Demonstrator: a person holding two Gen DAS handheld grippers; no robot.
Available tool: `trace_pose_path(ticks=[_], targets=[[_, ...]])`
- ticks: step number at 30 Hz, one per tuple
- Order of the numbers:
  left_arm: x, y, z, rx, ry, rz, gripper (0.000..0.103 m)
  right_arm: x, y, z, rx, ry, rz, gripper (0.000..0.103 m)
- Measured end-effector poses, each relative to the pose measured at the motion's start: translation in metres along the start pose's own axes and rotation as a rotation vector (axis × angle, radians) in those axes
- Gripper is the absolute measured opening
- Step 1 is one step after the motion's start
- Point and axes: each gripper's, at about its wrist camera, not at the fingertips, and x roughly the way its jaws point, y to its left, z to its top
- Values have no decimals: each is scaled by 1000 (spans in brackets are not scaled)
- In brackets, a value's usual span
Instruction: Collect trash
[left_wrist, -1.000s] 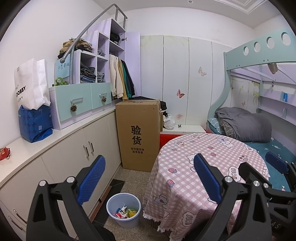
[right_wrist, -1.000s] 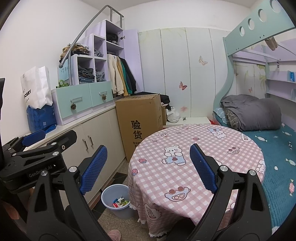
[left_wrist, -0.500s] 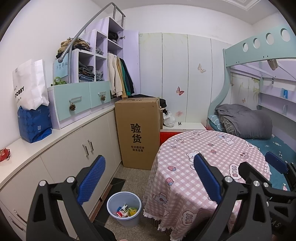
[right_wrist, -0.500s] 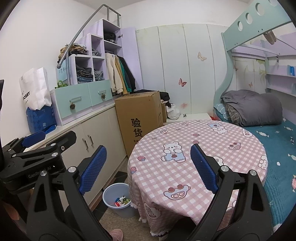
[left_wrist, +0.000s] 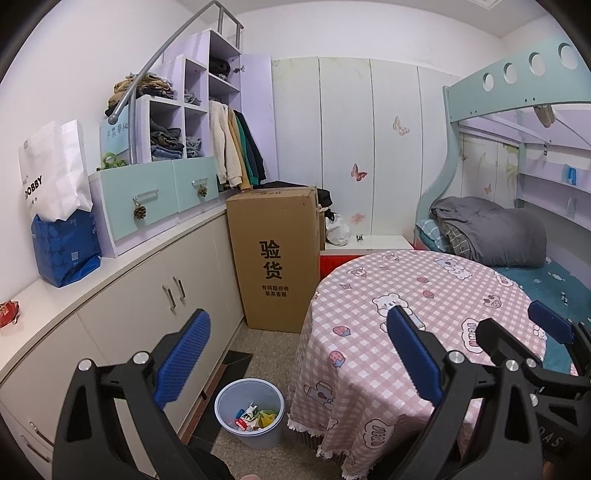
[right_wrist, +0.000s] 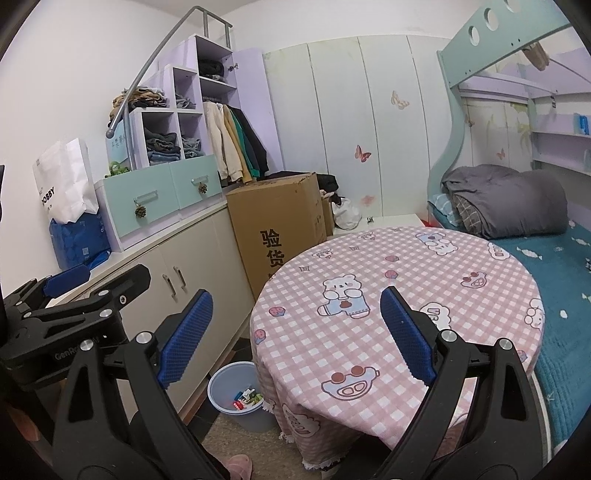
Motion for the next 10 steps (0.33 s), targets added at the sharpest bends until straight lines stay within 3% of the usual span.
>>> trace_pose_path(ticks=[10], targets=[[34, -10, -5, 9, 64, 6, 94, 35, -28, -9, 45, 60, -6, 90]])
